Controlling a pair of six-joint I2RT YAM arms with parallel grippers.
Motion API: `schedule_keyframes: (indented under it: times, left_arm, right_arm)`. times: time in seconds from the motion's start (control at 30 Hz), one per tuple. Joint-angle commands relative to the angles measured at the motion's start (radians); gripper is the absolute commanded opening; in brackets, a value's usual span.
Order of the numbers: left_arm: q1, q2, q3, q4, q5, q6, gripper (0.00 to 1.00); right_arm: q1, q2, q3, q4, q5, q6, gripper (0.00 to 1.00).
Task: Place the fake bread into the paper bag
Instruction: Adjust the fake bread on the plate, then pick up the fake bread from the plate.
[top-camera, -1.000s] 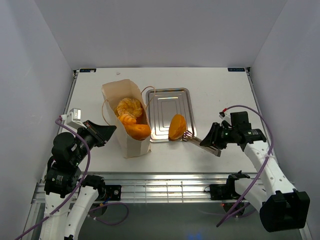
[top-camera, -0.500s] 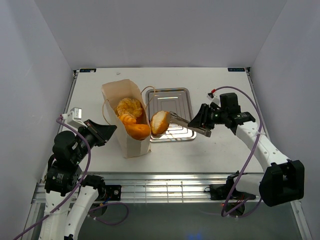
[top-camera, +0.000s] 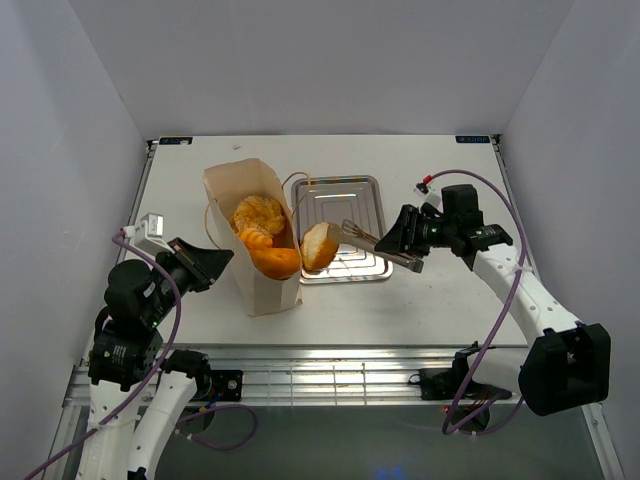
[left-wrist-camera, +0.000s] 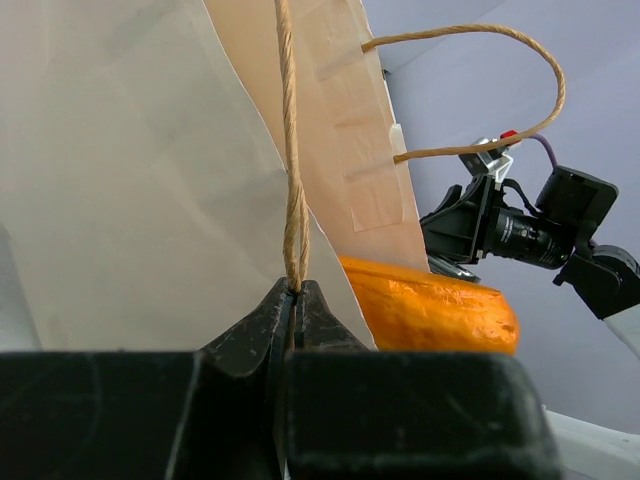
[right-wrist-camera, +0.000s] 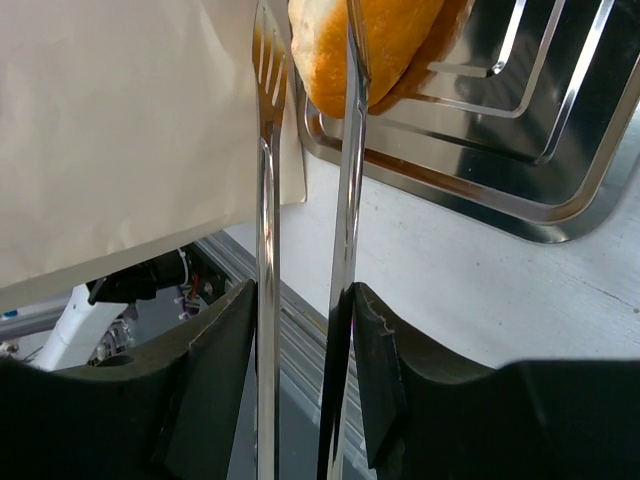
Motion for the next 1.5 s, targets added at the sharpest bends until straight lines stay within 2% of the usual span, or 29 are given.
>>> schedule_keyframes:
  times: [0.0,0.1,0.53,0.7,1.27,1.47]
  left_arm:
    - [-0.004,-0.002,0.009,-0.008,0.008,0.0,0.0]
    - [-0.004,-0.008,0.012,-0.016,0.005,0.0,0.0]
    - [-0.004,-0.013,0.007,-0.022,0.007,-0.006,0.0]
    - [-0.003,-0.017,0.006,-0.02,0.005,-0.006,0.0]
    - [-0.004,-0.025,0.006,-0.026,-0.003,-0.002,0.0]
    - [-0.004,-0.028,0.013,-0.039,-0.013,0.003,0.0]
  right_arm:
    - [-0.021,-0.02,-0.023,0.026,-0.074,-0.012,0.49]
    - [-0.042,-0.005,-0.046,0.036,-0.155,0.005,0.5]
    - [-0.144,0.035,-0.164,0.086,-0.323,0.152,0.5]
    - [-0.148,0.06,-0.224,0.215,-0.383,0.281,0.51]
    - [-0.148,0.117,-0.293,0.359,-0.335,0.405,0.52]
    - [-0.15,0.114,-0.313,0.364,-0.32,0.418,0.52]
